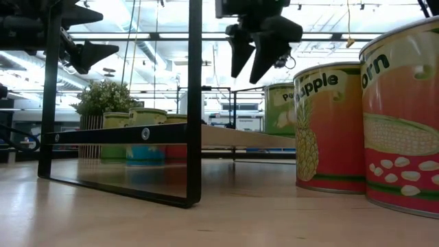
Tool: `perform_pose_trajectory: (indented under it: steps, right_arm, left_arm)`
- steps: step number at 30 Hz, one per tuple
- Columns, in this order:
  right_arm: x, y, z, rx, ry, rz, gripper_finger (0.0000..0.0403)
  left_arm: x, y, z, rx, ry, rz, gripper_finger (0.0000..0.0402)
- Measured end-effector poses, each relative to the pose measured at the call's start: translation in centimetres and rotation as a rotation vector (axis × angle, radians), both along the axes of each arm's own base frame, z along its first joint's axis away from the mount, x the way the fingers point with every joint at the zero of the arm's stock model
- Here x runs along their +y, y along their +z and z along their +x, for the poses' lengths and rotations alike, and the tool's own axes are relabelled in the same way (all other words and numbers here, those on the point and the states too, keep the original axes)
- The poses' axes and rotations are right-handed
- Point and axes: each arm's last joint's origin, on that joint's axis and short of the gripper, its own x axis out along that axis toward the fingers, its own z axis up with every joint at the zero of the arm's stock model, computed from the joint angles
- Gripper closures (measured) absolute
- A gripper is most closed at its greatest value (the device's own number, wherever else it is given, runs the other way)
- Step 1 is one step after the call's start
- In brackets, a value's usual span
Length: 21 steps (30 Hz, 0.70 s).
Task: Pick and place cans onto a shelf
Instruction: Put the canned peas on the shelf
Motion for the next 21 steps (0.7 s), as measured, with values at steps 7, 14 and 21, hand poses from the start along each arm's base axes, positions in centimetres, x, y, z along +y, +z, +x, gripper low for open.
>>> perform_pose_trajectory:
  steps: [7,14,21]
  right_arm:
    - [-0.1,-0.3,-0.5,0.043,-0.023,-0.035,0.0007]
    - [-0.4,-0.5,-1.1,0.098,-0.05,-0.049,0.0007]
    - [-1.0,-0.5,-1.4,0.131,-0.092,-0.045,0.0007]
  left_arm:
    - [0.0,0.0,0.0,0.004,0.001,0.013,0.001]
    - [0.0,0.0,0.0,0.004,0.005,0.036,0.001]
    - [0.0,0.0,0.0,0.003,0.004,0.036,0.001]
